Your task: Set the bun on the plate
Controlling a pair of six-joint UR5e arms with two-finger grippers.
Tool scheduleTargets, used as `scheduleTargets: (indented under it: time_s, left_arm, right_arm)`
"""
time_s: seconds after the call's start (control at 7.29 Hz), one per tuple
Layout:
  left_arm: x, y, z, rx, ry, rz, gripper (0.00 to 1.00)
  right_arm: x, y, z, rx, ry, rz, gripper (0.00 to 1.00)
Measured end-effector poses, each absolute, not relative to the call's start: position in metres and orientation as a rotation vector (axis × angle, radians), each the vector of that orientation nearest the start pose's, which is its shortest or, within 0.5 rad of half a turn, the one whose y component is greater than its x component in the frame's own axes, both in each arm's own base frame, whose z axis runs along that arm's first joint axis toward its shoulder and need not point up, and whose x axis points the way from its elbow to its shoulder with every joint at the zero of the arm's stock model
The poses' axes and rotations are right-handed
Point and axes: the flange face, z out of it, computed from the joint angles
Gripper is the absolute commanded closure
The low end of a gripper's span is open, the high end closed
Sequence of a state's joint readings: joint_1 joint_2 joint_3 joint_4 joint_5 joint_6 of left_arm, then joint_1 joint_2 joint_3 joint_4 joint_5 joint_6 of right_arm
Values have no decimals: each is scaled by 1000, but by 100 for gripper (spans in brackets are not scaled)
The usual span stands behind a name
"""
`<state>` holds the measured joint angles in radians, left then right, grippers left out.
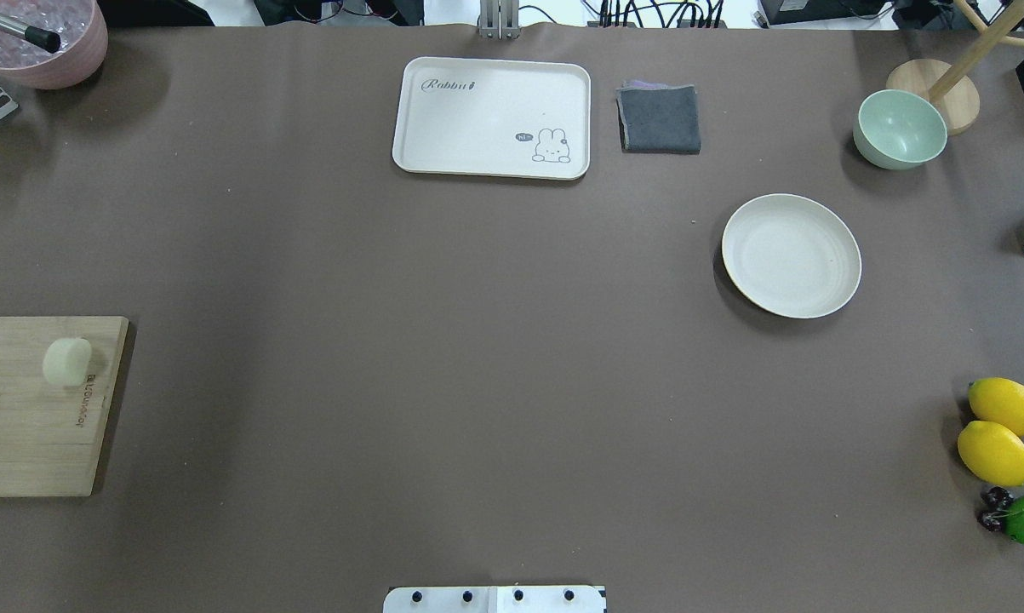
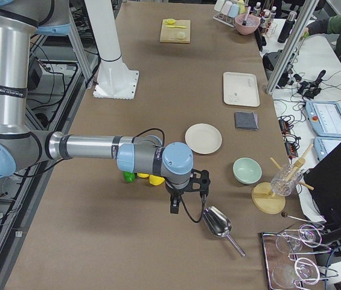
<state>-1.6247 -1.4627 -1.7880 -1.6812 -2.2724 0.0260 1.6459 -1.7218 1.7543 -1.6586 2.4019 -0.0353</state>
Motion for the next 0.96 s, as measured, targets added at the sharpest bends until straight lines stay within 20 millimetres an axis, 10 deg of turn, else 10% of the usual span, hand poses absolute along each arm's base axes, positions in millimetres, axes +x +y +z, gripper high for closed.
scheduleTargets:
  time_s: [0.96]
  left_arm:
    - [-93, -452, 600, 228, 690, 51, 2]
  right_arm:
    - [90, -417, 643, -8, -846, 61, 0]
